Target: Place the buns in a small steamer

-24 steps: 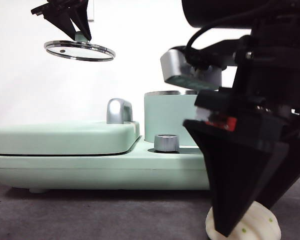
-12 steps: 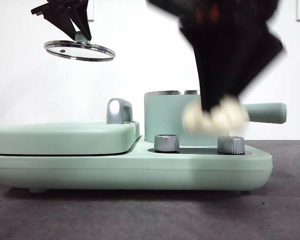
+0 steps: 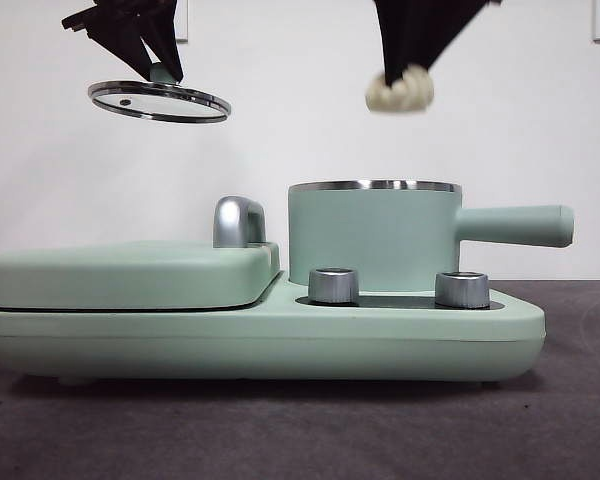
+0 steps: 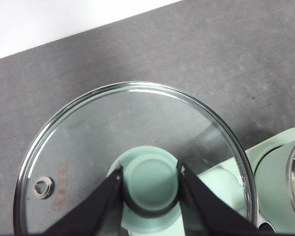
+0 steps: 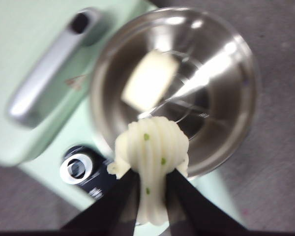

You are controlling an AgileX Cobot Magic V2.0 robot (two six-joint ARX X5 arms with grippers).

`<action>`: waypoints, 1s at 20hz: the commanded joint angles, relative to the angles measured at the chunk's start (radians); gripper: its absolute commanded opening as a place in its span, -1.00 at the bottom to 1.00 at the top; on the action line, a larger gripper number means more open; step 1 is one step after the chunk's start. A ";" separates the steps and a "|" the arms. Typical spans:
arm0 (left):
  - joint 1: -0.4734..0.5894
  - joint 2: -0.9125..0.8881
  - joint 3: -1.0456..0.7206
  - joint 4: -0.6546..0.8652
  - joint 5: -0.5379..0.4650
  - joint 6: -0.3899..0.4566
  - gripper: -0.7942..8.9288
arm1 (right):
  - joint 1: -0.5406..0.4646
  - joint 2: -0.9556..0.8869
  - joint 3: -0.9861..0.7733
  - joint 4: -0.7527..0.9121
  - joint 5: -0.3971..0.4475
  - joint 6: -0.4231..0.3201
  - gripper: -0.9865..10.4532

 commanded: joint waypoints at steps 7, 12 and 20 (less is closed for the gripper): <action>-0.003 0.018 0.041 0.019 0.007 -0.001 -0.80 | -0.062 0.196 0.030 0.043 0.001 -0.038 -0.71; -0.003 0.018 0.041 0.018 0.007 -0.002 -0.80 | -0.063 0.249 0.030 0.048 -0.001 -0.037 -0.71; -0.003 0.018 0.041 0.017 0.007 -0.002 -0.80 | -0.063 0.251 0.030 0.055 -0.003 -0.032 -0.30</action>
